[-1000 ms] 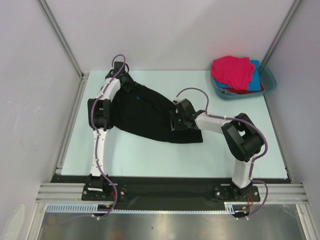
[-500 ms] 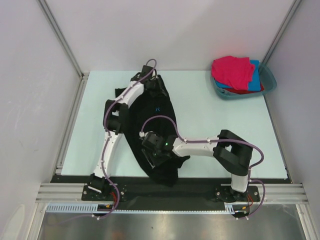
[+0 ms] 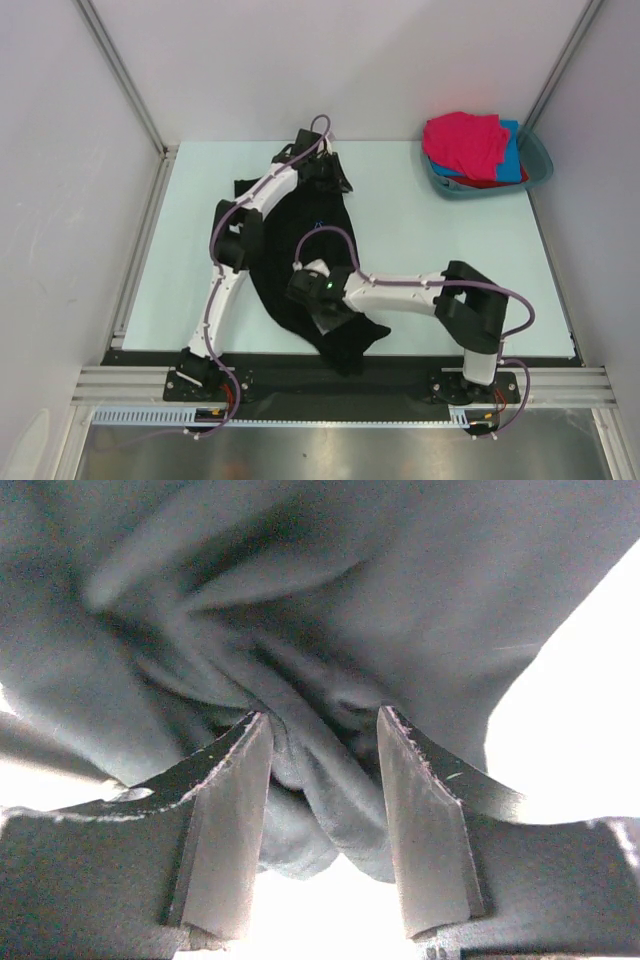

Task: Fold and stack the t-shirts
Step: Fold the tshirt

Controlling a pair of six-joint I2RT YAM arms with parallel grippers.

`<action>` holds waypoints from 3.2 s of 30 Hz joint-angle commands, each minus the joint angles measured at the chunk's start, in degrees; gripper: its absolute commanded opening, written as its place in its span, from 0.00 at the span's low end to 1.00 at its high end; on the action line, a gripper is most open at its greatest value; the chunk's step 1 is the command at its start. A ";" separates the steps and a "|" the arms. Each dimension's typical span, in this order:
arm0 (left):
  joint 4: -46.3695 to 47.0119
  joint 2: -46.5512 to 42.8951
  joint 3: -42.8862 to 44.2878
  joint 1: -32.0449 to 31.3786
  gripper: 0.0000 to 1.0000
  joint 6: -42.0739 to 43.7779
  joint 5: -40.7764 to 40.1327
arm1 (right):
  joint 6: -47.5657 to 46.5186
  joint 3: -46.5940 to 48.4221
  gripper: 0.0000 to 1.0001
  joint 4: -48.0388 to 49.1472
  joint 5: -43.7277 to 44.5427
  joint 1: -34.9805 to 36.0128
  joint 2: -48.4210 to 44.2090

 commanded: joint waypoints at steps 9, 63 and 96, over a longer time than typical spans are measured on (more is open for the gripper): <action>7.85 -37.00 -31.62 6.67 0.24 -2.36 -36.37 | -12.41 5.40 0.54 2.42 4.58 -22.46 -14.84; 10.40 -34.64 -54.14 17.05 0.19 -17.30 -32.24 | -5.40 44.08 0.57 37.84 -71.11 -45.59 40.54; 11.63 -34.64 -54.58 18.54 0.18 -16.95 -30.66 | -14.81 41.44 0.54 27.73 -60.65 -42.87 31.40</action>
